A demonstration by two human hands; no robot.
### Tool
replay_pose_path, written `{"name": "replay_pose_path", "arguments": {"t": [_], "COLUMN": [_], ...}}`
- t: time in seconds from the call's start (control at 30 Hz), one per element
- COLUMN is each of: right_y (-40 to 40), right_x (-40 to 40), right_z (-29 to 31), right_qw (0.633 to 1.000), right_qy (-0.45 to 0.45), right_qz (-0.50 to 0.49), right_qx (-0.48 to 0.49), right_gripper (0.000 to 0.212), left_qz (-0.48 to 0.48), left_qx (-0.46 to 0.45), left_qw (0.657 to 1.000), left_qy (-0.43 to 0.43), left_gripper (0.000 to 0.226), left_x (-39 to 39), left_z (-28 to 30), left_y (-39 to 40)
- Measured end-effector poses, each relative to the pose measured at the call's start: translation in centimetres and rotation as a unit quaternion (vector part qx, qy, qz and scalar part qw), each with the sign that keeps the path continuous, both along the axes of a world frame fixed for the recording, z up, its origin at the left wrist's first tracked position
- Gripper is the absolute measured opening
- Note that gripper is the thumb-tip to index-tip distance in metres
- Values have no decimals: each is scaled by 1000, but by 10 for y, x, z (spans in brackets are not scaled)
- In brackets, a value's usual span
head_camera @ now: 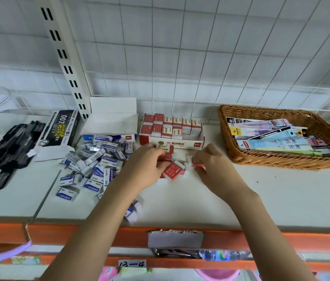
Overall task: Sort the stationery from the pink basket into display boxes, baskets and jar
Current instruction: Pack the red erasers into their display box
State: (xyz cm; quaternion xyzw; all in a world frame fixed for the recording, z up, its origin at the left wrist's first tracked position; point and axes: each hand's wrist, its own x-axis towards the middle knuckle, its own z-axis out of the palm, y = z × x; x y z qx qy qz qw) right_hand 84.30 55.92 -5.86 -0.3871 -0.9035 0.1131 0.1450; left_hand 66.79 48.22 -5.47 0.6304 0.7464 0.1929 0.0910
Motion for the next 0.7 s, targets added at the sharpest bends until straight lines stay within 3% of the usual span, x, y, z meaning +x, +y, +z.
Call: {"name": "replay_pose_path", "arguments": {"t": [0.17, 0.33, 0.5, 0.7], "right_y": [-3, -7, -13, -14], "right_x": [3, 8, 12, -10], "right_z": [3, 4, 5, 9], "right_qw": [999, 998, 999, 998], "right_qy": [-33, -34, 20, 48], "right_qz": [-19, -42, -15, 44], "right_qx": [1, -22, -20, -15], "right_gripper": [29, 37, 30, 36], "left_qz": [6, -15, 2, 129], "left_qx": [38, 8, 29, 67], "left_qw": [999, 997, 997, 989], "left_qy": [-18, 82, 75, 30], "left_gripper": [27, 58, 38, 25], "left_x": [5, 23, 17, 6], "left_z": [5, 2, 6, 19], "left_y": [-17, -19, -25, -45]}}
